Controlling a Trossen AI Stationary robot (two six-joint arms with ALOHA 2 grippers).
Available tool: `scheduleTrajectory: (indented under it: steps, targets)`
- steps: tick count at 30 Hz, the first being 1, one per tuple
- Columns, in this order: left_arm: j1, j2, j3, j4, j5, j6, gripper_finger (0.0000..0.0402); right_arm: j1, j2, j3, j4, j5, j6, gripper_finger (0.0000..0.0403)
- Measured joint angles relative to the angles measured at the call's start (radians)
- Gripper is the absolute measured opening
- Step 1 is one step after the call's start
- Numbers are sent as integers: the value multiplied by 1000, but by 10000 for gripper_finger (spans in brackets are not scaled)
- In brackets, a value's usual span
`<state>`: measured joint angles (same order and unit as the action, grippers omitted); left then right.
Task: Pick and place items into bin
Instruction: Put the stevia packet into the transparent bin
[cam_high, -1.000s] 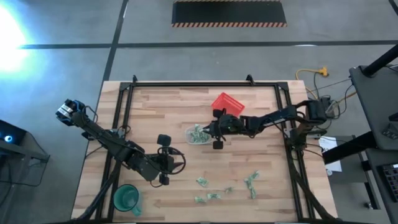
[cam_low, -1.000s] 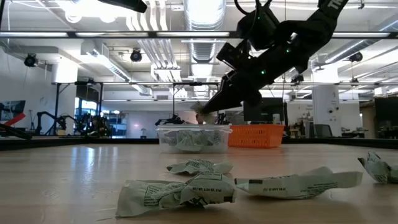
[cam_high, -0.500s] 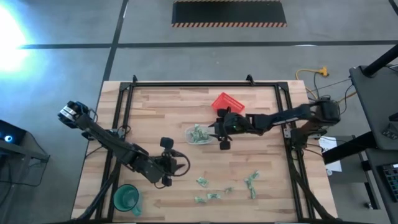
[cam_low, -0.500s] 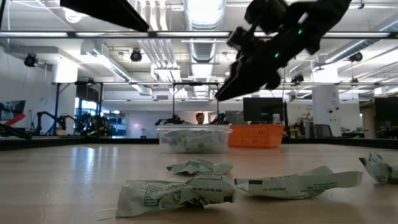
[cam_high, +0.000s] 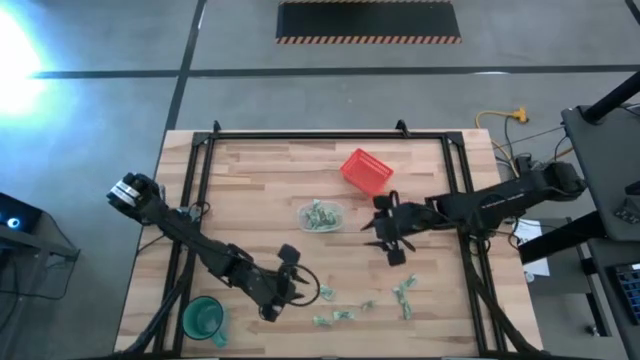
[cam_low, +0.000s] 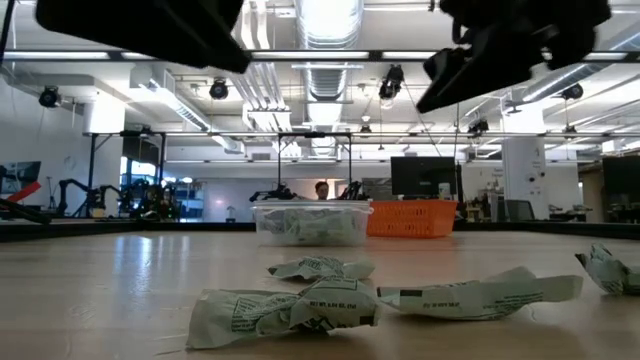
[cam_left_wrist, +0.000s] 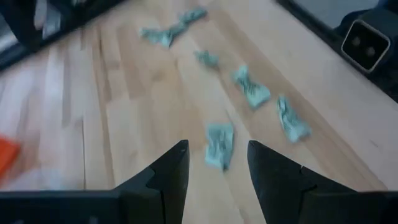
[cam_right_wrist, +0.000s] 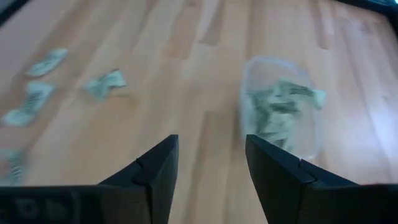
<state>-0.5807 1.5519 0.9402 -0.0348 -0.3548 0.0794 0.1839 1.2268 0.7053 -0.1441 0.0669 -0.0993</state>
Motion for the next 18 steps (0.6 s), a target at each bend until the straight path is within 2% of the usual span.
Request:
scheduleTrajectory:
  steps: [5,12,18]
  targets:
    - [26,57,1,103,71,90,148,66,-51,-14,-55,1,52,173]
    - [92,129,13,141,168,87,148,123,-129,-14,-145,3,152,161]
    - [163,222,42,137,265,58,148,167,-161,-18,-145,3,158,153]
